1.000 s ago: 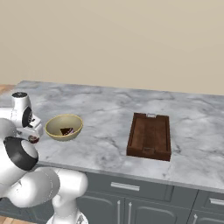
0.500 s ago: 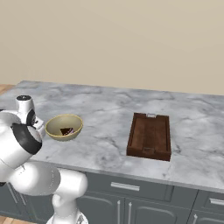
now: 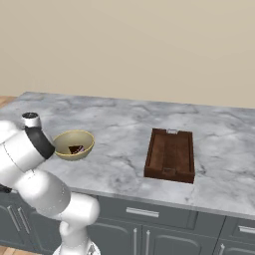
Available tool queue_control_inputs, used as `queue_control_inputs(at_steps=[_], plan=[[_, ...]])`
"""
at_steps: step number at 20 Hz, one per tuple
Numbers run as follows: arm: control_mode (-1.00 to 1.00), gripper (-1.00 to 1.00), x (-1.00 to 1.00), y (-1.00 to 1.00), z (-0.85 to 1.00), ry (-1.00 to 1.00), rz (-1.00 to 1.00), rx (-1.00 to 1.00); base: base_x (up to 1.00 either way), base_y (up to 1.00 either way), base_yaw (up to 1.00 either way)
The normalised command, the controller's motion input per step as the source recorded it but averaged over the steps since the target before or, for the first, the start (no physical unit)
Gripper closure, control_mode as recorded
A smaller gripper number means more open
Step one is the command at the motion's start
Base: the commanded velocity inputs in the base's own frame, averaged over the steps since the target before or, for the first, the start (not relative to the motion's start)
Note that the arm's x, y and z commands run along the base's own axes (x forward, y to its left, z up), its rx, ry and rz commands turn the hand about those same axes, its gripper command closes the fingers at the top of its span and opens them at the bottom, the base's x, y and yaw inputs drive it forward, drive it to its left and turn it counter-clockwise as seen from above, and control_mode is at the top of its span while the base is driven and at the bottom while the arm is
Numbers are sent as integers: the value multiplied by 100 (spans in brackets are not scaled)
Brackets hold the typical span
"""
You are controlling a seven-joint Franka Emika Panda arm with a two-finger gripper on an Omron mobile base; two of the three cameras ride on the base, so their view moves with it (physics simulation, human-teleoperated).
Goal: Place the bowl with cake and the cupcake onto the tray.
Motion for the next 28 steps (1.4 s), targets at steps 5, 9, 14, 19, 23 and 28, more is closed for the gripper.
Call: queue_control_inputs(at_steps=[5, 9, 14, 19, 23, 28], plan=[[-100, -100, 20, 15, -21, 0, 0, 0, 0, 0, 0], [-100, -100, 23, 11, -16, 0, 0, 0, 0, 0, 0], [-100, -100, 17, 2, -16, 0, 0, -7, 0, 0, 0], [-100, -100, 12, 0, -17, 0, 0, -13, 0, 0, 0], [-100, -100, 22, 0, -25, 0, 0, -10, 0, 0, 0], [-100, 100, 30, 0, -26, 0, 0, -10, 0, 0, 0]])
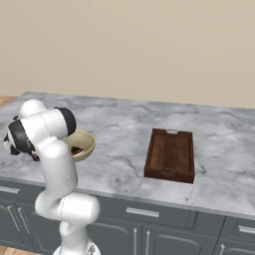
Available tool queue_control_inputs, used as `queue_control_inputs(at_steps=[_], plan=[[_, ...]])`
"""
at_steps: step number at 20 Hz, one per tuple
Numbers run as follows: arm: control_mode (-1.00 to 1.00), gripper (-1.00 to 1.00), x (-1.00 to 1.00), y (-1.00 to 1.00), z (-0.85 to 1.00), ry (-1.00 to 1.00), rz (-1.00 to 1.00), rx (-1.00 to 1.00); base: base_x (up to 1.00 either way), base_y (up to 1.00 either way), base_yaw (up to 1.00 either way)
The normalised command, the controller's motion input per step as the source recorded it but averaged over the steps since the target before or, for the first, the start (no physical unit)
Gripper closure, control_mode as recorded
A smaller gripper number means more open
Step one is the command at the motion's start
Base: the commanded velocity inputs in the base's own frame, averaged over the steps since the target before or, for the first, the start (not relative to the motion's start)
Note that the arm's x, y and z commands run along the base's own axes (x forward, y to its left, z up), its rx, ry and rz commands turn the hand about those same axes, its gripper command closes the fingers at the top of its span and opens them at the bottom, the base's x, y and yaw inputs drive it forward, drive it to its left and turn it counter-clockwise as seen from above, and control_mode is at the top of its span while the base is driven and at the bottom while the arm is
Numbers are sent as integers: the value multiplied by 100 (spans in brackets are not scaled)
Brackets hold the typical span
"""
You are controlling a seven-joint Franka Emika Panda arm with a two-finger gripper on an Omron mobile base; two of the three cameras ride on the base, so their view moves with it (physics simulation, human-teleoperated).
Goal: Place the bowl with cake and the cupcake onto the tray.
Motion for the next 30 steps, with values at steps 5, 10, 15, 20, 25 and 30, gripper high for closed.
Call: queue_control_inputs(at_steps=[5, 10, 15, 20, 25, 30], plan=[[-100, 100, 3, 0, -5, 0, 0, -6, 0, 0, 0], [-100, 100, -13, 0, 43, -8, 0, 0, 0, 0, 0], [-100, 100, -31, -1, 71, -13, -3, 0, 0, 0, 0], [-100, 100, -29, -22, 71, -13, -1, 2, 0, 0, 0], [-100, 100, -24, -49, 66, -12, 0, 2, 0, 0, 0], [-100, 100, -26, -69, 48, -8, 0, 6, 0, 0, 0]])
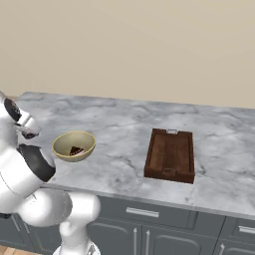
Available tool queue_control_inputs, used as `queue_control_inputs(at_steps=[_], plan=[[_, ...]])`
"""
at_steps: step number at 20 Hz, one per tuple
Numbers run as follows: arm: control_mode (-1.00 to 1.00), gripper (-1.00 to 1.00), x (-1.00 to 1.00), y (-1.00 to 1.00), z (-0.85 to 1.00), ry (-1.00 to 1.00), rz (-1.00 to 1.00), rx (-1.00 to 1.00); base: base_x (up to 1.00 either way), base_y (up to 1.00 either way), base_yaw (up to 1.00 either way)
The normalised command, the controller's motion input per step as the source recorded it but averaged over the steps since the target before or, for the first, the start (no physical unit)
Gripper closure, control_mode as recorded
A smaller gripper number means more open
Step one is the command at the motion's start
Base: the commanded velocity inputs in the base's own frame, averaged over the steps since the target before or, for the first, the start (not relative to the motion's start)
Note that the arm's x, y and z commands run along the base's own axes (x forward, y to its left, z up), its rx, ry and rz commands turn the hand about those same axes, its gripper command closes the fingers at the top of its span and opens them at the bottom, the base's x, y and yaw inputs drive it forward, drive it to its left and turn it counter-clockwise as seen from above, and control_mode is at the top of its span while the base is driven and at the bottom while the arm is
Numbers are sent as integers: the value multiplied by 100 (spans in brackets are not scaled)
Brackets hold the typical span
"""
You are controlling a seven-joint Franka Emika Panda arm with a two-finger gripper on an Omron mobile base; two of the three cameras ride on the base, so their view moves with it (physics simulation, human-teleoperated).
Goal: Place the bowl with cake and the cupcake onto the tray.
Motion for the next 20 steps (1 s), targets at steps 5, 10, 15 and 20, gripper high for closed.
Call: queue_control_inputs(at_steps=[5, 10, 15, 20], plan=[[-100, 100, -25, -82, 26, -4, 0, 9, 0, 0, 0], [-100, 100, -21, -94, 11, -3, 0, 8, 0, 0, 0], [-100, 100, -4, -90, 0, 0, 0, 1, 0, 0, 0], [-100, 100, 0, -91, 7, 0, 0, 0, 0, 0, 0]])
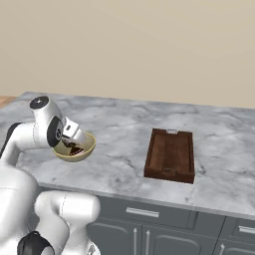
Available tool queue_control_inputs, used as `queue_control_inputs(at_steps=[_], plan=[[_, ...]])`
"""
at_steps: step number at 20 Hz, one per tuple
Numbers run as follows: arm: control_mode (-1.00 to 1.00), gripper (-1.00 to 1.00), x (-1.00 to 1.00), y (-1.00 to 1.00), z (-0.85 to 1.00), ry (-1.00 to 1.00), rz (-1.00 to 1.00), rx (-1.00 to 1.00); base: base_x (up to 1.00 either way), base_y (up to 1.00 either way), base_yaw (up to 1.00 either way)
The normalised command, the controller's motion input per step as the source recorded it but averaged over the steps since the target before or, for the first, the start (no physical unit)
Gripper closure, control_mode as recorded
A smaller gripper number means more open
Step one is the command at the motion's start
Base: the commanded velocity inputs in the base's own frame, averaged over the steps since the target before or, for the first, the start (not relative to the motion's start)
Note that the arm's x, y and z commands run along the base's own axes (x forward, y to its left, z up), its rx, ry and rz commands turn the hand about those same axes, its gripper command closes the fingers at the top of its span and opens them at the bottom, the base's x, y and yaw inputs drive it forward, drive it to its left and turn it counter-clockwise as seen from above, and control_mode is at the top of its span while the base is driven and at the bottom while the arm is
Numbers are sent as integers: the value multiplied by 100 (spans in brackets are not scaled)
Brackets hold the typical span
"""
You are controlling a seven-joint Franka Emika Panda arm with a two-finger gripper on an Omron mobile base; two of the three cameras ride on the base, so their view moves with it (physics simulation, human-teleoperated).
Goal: Place the bowl with cake and the cupcake onto the tray.
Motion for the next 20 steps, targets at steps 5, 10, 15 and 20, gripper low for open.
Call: queue_control_inputs(at_steps=[5, 10, 15, 20], plan=[[-100, 100, 0, -87, 1, 0, 0, 2, 0, 0, 0], [-100, 100, 6, -87, 0, 0, 0, 3, 0, 0, 0], [-100, 100, 22, -80, 0, 0, 0, 1, 0, 0, 0], [-100, 100, 28, -68, 0, 0, 0, 0, 0, 0, 0]])
